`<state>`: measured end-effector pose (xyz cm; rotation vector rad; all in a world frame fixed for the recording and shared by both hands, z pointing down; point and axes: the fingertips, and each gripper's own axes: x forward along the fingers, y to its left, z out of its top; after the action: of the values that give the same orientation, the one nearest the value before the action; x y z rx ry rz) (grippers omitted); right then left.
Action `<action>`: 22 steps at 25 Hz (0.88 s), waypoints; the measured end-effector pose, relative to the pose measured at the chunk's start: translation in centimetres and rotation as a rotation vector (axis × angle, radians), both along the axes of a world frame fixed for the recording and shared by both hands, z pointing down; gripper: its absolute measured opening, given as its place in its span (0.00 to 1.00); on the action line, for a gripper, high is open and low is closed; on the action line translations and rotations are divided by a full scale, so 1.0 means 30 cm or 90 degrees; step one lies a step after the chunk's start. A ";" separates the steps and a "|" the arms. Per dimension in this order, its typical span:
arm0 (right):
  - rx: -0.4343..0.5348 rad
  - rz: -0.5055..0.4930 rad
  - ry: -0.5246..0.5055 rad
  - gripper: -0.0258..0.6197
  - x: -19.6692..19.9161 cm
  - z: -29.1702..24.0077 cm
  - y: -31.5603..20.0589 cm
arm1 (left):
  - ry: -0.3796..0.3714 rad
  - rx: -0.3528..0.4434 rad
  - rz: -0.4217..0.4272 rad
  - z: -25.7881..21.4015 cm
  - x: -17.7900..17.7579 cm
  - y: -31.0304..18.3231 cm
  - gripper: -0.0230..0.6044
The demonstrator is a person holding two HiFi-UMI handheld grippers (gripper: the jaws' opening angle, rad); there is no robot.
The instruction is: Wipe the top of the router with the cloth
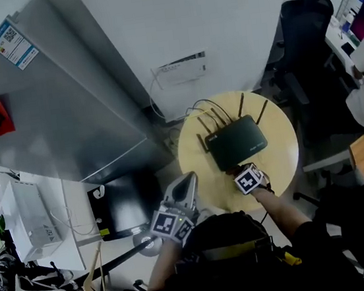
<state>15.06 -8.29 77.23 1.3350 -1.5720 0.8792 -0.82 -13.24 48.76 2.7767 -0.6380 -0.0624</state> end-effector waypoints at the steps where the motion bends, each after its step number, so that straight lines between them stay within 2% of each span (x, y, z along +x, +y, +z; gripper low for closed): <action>1: 0.003 0.003 -0.002 0.13 0.013 0.005 -0.002 | 0.005 0.002 -0.004 -0.009 0.005 0.003 0.03; 9: 0.000 -0.012 -0.003 0.13 0.094 0.037 -0.007 | 0.013 0.016 -0.026 -0.039 0.027 0.027 0.03; 15: -0.009 -0.019 0.048 0.13 0.195 0.005 0.009 | 0.016 0.018 -0.051 -0.032 0.047 0.019 0.03; 22: -0.010 -0.049 0.099 0.13 0.289 -0.021 0.014 | 0.008 0.022 -0.035 -0.021 0.125 0.028 0.03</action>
<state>23.75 -7.87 76.61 1.2914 -1.4834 0.7210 2.92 -12.41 48.12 2.7899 -0.7167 -0.1040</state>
